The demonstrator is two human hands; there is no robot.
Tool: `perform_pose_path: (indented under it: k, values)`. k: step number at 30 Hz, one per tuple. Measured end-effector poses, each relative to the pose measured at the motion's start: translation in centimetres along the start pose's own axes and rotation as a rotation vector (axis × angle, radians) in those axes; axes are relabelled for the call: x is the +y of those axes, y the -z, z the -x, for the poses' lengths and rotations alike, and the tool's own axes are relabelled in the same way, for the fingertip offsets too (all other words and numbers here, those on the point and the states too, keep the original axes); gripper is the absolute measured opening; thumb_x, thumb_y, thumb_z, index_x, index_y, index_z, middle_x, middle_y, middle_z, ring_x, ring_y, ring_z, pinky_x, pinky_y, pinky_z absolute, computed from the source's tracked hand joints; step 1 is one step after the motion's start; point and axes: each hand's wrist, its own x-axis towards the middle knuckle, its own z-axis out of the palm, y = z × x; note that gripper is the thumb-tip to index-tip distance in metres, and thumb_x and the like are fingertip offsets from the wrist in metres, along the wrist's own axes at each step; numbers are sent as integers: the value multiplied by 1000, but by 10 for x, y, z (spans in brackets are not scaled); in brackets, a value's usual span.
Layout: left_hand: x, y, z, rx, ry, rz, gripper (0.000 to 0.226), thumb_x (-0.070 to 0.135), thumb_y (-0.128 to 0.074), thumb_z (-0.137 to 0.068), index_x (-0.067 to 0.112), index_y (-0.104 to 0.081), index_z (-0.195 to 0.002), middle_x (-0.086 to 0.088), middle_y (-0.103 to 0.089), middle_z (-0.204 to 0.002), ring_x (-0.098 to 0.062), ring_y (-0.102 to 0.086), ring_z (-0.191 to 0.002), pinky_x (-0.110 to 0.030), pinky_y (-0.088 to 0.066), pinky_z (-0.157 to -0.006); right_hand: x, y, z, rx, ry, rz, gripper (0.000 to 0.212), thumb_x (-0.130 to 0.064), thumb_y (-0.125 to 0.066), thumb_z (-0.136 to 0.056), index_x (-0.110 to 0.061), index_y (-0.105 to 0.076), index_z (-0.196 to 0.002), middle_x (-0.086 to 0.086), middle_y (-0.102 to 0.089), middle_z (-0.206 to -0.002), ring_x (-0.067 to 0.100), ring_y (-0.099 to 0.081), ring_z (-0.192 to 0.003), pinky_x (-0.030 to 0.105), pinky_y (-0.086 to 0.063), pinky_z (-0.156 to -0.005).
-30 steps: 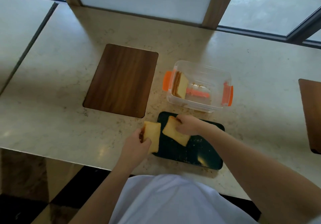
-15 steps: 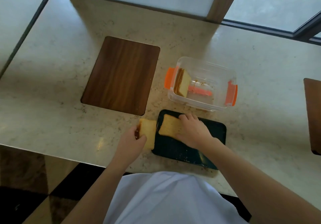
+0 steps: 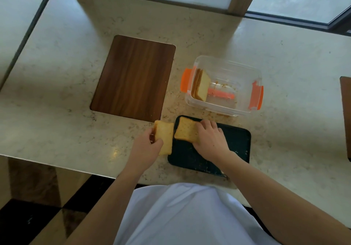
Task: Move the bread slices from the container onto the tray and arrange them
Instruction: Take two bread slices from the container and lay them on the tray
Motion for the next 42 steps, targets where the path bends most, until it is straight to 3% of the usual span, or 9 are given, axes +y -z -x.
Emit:
perform_pose_path:
  k: [11,14,18,21,25,28,32,36,42]
  values:
    - [3,-8,6,-13,-38,60,35,21,-61,-93,18,-57,-127,0,-65,-101,-16,-63,-93,-29,-52,-72,0,7,3,34,-78,-207,72,-40,-69,-84,-16,-42,-146,8,-45,-147,32,-36,-136,52,-37,-108]
    - [9,-14,8,-59,60,286,35,19,-63,-92,19,-56,-127,0,-65,-108,-20,-63,-99,-43,-57,-85,1,7,19,59,-260,-623,58,-46,-68,-89,-17,-52,-136,1,-57,-132,20,-50,-123,38,-47,-100]
    - [25,-27,10,-143,211,756,50,4,-64,-92,17,-50,-138,-5,-61,-128,-25,-62,-114,-47,-55,-94,-7,13,40,-257,-585,-1568,46,-50,-67,-91,-13,-64,-119,4,-79,-101,17,-76,-91,31,-62,-72]
    - [35,-35,10,-163,158,860,57,-3,-66,-90,12,-45,-140,-10,-59,-131,-27,-62,-116,-43,-58,-89,-7,12,54,-289,-525,-1887,43,-37,-78,-83,-10,-69,-115,10,-79,-100,22,-76,-90,28,-60,-70]
    - [40,-42,6,-204,140,819,59,7,-71,-89,14,-43,-140,-10,-58,-132,-30,-64,-114,-50,-58,-87,-1,13,63,-181,-457,-1892,39,-33,-80,-82,-13,-71,-114,5,-76,-98,16,-73,-88,25,-57,-71]
    - [38,-39,-4,-236,174,850,34,15,-66,-94,15,-58,-127,-11,-65,-124,-24,-70,-102,-35,-60,-75,10,17,64,-160,-459,-1755,27,-29,-75,-89,-17,-70,-113,-1,-75,-95,12,-71,-87,25,-55,-73]
    - [25,-38,-17,-209,114,494,16,21,-69,-92,20,-67,-109,-7,-66,-116,-24,-64,-110,-33,-58,-83,23,21,67,-264,-430,-1562,18,-22,-74,-91,-16,-69,-107,0,-72,-88,10,-69,-80,22,-56,-71]
    - [11,-40,-15,-191,-67,58,9,33,-73,-88,34,-66,-93,7,-68,-93,-8,-64,-87,-25,-53,-73,26,18,61,-178,-524,-1424,28,-22,-76,-90,-12,-66,-114,9,-70,-101,17,-68,-86,31,-61,-82]
    - [-11,-49,-8,-62,-173,-188,14,23,-76,-86,15,-72,-97,9,-65,-82,0,-58,-75,-13,-38,-62,16,3,61,-149,-556,-1301,34,-22,-76,-89,-13,-62,-119,5,-68,-111,17,-69,-98,31,-61,-84]
